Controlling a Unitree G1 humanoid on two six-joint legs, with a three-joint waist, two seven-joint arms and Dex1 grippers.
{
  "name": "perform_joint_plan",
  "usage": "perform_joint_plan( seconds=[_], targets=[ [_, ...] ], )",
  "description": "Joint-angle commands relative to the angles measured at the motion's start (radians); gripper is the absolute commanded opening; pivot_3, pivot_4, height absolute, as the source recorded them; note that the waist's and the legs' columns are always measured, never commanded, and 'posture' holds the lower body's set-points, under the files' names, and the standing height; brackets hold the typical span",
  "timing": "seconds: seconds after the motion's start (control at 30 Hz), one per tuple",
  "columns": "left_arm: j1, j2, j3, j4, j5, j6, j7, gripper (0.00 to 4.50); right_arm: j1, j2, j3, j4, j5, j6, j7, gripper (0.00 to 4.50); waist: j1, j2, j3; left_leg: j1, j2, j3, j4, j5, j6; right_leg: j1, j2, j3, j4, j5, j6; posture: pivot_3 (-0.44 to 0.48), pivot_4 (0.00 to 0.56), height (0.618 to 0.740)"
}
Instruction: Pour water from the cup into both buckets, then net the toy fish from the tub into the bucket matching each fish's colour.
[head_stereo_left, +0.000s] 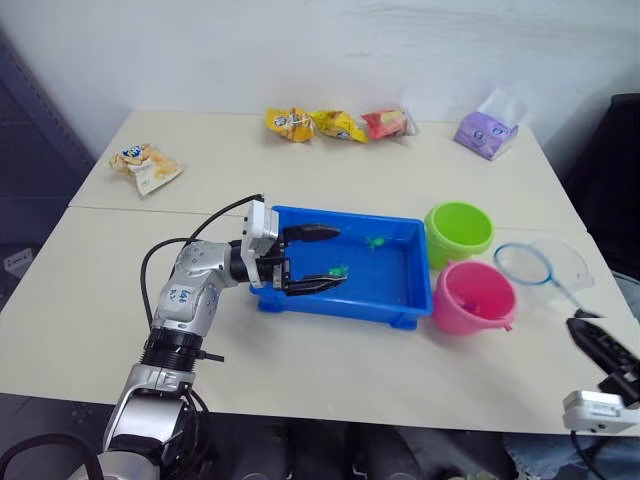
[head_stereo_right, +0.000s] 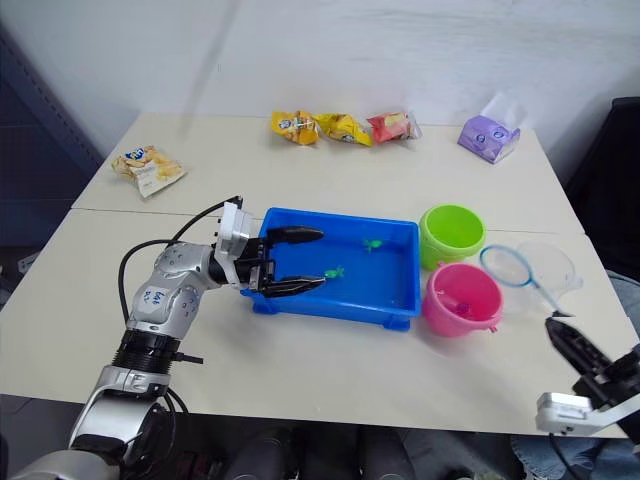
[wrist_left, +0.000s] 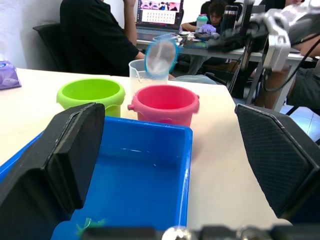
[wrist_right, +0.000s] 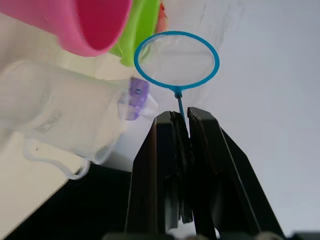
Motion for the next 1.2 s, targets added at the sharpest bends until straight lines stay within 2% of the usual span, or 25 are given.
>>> perform_joint_plan(
  seconds=[0.03, 0.1, 0.2, 0.4, 0.53, 0.67, 0.73, 0.83, 0.93, 1.0, 1.1, 1.2],
  targets=[
    [-0.024, -0.002, 0.004, -0.024, -0.005, -0.004, -0.001, 4.49, -0.017, -0.014, -0.104, -0.088, 0.076, 0.040, -0.002, 0.00, 0.001, 0.002, 0.000, 0.000, 0.000, 0.000, 0.000, 0.000, 0.000, 0.000, 0.000, 0.000, 0.000, 0.000, 0.000, 0.000, 0.150, 0.740],
    [-0.021, -0.002, 0.004, -0.027, -0.006, -0.003, 0.000, 4.49, -0.016, -0.009, -0.121, -0.097, 0.102, 0.042, 0.000, 0.00, 0.000, 0.001, 0.000, 0.000, 0.000, 0.000, 0.001, 0.000, 0.000, 0.000, 0.000, 0.000, 0.000, 0.000, 0.000, 0.000, 0.150, 0.740],
    [-0.007, 0.011, 0.009, -0.039, -0.008, 0.005, -0.001, 4.49, -0.023, -0.032, -0.081, -0.105, 0.304, 0.021, 0.090, 0.00, -0.001, 0.001, 0.000, 0.001, 0.001, 0.000, 0.000, 0.000, 0.000, 0.001, 0.001, 0.000, 0.000, 0.000, 0.000, 0.000, 0.150, 0.740],
    [0.015, 0.080, 0.037, -0.041, -0.012, 0.013, -0.012, 4.49, -0.100, -0.135, 0.166, -0.189, 1.023, 0.171, 0.436, 0.00, -0.022, 0.000, 0.001, 0.002, 0.001, 0.000, 0.001, 0.000, 0.001, 0.002, 0.001, 0.000, 0.001, 0.000, 0.000, 0.000, 0.150, 0.740],
    [0.053, 0.158, 0.090, -0.043, -0.010, 0.017, -0.003, 4.49, -0.240, -0.196, 0.328, -0.341, 1.526, 0.572, 0.622, 0.00, -0.029, -0.001, 0.001, 0.002, 0.002, -0.001, 0.001, 0.000, 0.002, 0.002, 0.000, -0.001, 0.002, 0.000, 0.000, 0.000, 0.150, 0.740],
    [0.093, 0.212, 0.140, -0.061, -0.012, 0.019, 0.026, 4.49, -0.310, -0.243, 0.394, -0.478, 1.908, 0.903, 0.678, 0.00, -0.021, -0.001, 0.001, 0.001, 0.003, -0.003, 0.001, -0.001, 0.003, 0.002, 0.000, -0.003, 0.002, 0.000, 0.000, 0.000, 0.150, 0.740],
    [0.113, 0.231, 0.158, -0.076, -0.013, 0.022, 0.041, 4.49, -0.373, -0.269, 0.412, -0.494, 2.014, 1.075, 0.596, 0.00, -0.014, -0.001, 0.001, -0.002, 0.002, -0.008, 0.002, -0.001, 0.004, 0.002, -0.002, -0.008, 0.000, 0.000, -0.001, 0.000, 0.150, 0.740],
    [0.136, 0.245, 0.172, -0.104, -0.019, 0.031, 0.057, 4.49, -0.467, -0.326, 0.440, -0.487, 2.061, 1.302, 0.478, 0.00, 0.001, -0.001, 0.001, -0.004, 0.001, -0.010, 0.004, -0.003, 0.006, 0.002, -0.005, -0.010, -0.002, 0.000, 0.000, 0.000, 0.150, 0.740],
    [0.165, 0.259, 0.191, -0.139, -0.023, 0.042, 0.083, 4.49, -0.667, -0.329, 0.512, -0.434, 2.245, 1.496, 0.415, 0.00, 0.002, -0.001, 0.002, -0.006, 0.000, -0.012, 0.005, -0.003, 0.007, 0.002, -0.006, -0.012, -0.005, 0.000, 0.000, 0.000, 0.150, 0.740],
    [0.180, 0.269, 0.198, -0.152, -0.021, 0.045, 0.089, 4.49, -0.802, -0.342, 0.585, -0.386, 2.272, 1.646, 0.387, 0.00, 0.001, -0.001, 0.002, -0.007, 0.000, -0.012, 0.005, -0.003, 0.007, 0.001, -0.006, -0.012, -0.005, 0.000, 0.000, 0.000, 0.150, 0.740],
    [0.185, 0.283, 0.211, -0.145, -0.020, 0.039, 0.088, 4.49, -0.990, -0.298, 0.667, -0.288, 2.320, 1.806, 0.400, 0.00, -0.003, -0.001, 0.002, -0.007, 0.000, -0.012, 0.004, -0.003, 0.006, 0.001, -0.006, -0.013, -0.006, 0.000, 0.000, 0.000, 0.150, 0.740],
    [0.178, 0.297, 0.216, -0.134, -0.022, 0.042, 0.081, 4.49, -1.142, -0.242, 0.736, -0.191, 2.283, 1.945, 0.397, 0.00, -0.003, -0.001, 0.002, -0.008, 0.000, -0.012, 0.003, -0.003, 0.007, 0.000, -0.006, -0.013, -0.006, 0.000, 0.000, 0.000, 0.150, 0.740]
  ],
)
